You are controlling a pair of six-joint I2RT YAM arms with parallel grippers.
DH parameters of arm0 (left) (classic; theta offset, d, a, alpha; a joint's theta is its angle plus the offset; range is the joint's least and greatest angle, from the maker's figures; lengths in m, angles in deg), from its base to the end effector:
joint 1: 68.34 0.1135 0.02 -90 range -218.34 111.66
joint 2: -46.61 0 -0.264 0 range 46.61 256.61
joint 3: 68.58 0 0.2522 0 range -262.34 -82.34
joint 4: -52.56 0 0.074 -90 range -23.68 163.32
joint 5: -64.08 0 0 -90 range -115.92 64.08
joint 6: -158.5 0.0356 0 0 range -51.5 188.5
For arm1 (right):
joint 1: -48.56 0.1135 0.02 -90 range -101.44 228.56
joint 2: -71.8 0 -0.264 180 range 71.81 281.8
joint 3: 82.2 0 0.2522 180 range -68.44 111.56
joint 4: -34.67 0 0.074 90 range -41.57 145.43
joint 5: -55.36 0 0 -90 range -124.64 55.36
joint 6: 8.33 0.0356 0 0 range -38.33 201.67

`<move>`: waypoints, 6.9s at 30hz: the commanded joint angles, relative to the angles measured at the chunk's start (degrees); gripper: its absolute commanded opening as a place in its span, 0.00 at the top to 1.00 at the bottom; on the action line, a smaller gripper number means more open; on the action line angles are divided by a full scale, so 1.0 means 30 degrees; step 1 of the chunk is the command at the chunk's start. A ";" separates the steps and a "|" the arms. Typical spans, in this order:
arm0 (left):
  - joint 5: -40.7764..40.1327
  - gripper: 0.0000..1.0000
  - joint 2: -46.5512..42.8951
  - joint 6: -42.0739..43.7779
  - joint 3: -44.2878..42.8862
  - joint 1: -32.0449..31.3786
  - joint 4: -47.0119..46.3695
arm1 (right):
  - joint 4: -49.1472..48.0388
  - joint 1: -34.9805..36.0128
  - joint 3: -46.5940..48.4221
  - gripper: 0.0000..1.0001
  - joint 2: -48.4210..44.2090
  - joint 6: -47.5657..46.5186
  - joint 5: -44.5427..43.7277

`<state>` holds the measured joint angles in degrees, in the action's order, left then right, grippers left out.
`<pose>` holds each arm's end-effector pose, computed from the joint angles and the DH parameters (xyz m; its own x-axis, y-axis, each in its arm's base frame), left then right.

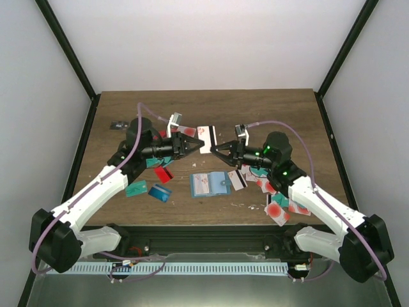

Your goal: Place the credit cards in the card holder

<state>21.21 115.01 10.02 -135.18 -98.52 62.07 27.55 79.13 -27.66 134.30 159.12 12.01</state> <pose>0.2213 -0.1589 0.3318 -0.9098 -0.1418 -0.3901 0.3591 0.2026 -0.9110 0.1989 0.1476 0.3113 -0.9546 0.2143 -0.2069 -0.1996 0.0554 0.9783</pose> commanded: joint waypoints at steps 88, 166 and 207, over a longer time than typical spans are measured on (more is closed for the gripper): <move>-0.4916 0.96 1.2714 0.6419 -0.0868 -0.2381 0.6100 | 0.6693 -0.1751 -0.4134 0.69 0.8126 -1.1286 -0.2536; -0.7763 0.90 1.2467 0.9993 -0.5510 -0.3765 1.3732 | 0.7024 -0.1730 -0.4066 0.60 0.5200 -1.1818 -0.0775; -0.7338 0.96 1.4797 1.1312 -0.6249 -0.3758 1.3729 | 0.4283 -0.0423 -0.2171 0.60 0.9688 -1.0468 -0.0263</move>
<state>-1.12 158.20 43.24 -153.19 -109.53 102.87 41.88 76.92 -36.56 162.35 127.58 10.35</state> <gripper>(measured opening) 0.040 0.399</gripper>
